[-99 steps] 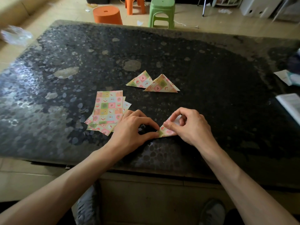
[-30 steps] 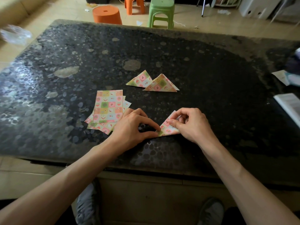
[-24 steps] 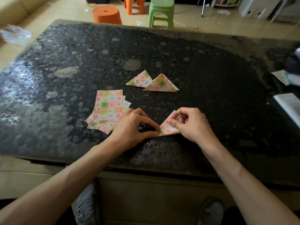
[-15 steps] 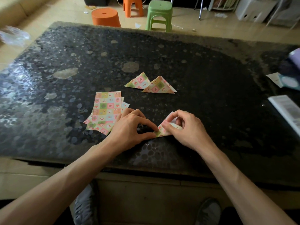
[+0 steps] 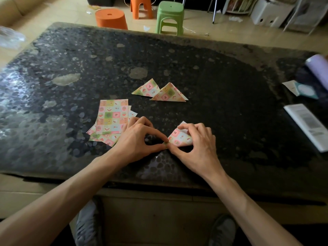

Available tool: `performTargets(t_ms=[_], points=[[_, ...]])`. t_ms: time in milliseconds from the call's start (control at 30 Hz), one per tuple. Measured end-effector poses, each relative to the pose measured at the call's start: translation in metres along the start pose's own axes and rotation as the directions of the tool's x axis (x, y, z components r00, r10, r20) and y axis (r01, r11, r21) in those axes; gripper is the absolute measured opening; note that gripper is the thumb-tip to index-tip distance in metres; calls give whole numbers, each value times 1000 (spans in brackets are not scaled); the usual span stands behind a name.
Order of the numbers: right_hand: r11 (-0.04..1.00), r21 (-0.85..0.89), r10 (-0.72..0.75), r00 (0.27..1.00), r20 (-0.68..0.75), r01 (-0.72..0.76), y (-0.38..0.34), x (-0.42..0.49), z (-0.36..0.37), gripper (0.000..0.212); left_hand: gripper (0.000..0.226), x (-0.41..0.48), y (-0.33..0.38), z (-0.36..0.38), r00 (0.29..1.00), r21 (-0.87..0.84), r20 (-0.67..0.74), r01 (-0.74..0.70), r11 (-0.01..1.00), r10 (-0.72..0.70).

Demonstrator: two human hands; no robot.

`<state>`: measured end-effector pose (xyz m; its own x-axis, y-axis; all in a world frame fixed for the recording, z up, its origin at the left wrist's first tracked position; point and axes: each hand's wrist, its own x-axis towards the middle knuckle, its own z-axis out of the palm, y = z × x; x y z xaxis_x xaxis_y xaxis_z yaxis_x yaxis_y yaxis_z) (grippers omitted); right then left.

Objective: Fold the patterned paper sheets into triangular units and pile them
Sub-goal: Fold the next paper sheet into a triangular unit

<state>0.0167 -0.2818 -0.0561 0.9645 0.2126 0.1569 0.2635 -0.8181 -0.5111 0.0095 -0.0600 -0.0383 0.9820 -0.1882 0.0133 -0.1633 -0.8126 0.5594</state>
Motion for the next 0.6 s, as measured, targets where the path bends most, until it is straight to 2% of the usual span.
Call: performTargets(t_ms=[133, 333, 433, 600], points=[[1000, -19, 15, 1000, -5, -15, -2, 0, 2, 69, 28, 1, -1, 0, 1000, 2, 11, 10, 1000, -10], [995, -75, 76, 994, 82, -70, -3, 5, -1, 78, 22, 1, -1, -1, 999, -16, 29, 31, 999, -31], [994, -63, 97, 991, 93, -91, -2, 5, -2, 80, 22, 2, -3, -6, 995, -40, 95, 22, 999, -18], [993, -59, 111, 988, 109, -105, -3, 7, -4, 76, 38, 4, -11, -22, 976, -48, 218, -19, 999, 29]])
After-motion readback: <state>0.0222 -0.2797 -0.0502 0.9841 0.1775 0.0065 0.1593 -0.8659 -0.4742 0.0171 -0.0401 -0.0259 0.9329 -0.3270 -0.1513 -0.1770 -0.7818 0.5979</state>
